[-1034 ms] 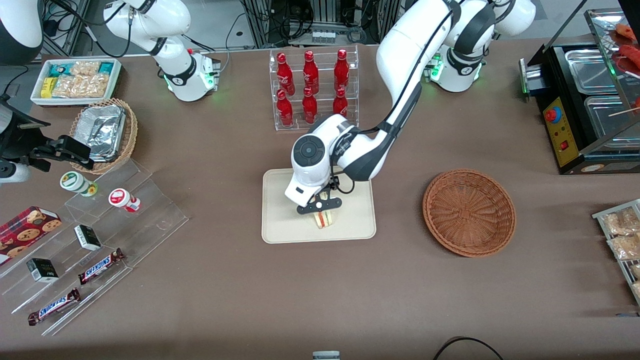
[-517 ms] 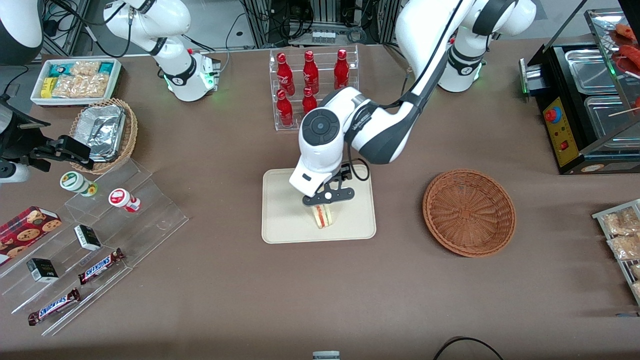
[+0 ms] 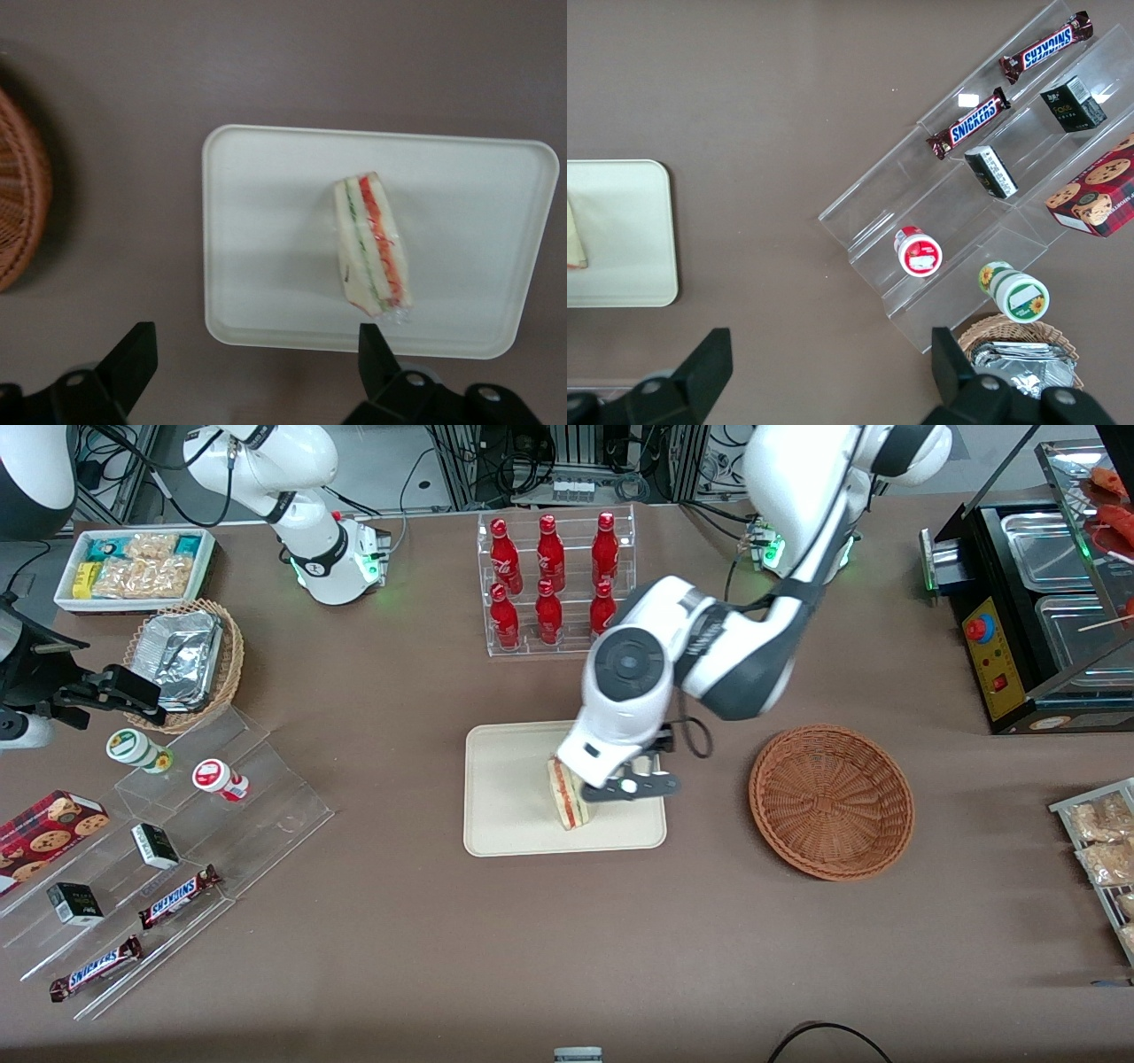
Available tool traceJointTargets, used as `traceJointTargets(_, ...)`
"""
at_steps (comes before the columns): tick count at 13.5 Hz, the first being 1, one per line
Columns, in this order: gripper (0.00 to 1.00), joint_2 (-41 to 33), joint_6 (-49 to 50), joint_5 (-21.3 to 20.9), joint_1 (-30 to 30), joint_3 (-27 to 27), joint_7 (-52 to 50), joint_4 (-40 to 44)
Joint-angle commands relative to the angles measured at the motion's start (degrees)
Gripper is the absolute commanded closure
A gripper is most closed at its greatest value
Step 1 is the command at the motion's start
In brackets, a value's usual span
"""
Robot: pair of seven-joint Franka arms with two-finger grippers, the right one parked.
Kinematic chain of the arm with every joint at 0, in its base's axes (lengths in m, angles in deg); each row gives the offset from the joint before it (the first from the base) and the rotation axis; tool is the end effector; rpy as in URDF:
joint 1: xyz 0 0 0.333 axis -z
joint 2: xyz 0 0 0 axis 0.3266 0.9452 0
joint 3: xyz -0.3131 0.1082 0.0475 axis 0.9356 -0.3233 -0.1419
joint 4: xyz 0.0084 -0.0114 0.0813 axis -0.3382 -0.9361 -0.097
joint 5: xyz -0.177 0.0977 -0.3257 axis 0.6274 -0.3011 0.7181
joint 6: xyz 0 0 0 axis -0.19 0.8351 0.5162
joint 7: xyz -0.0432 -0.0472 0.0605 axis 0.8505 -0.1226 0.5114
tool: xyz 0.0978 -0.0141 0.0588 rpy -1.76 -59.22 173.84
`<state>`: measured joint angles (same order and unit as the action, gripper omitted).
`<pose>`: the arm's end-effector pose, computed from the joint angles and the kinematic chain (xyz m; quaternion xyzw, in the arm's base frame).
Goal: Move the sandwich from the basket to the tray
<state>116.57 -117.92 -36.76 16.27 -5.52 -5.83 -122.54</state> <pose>0.5828 -0.4210 0.4355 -0.9968 -0.0596 0.0529 0.0074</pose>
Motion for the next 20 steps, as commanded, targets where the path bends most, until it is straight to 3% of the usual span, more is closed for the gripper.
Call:
traceJointTargets(1,0.0,-6.1,0.9,0.9,-4.5,0.3,5.6,-6.5)
traceJointTargets(6,0.0,-14.2,4.8,0.9,-14.5,0.3,21.0,-14.9)
traceJointTargets(15,0.0,-23.2,17.8,-1.1,-26.7,0.4,36.9,-15.2)
traceJointTargets(20,0.0,-29.7,20.7,-2.1,-37.1,6.9,40.2,-17.8)
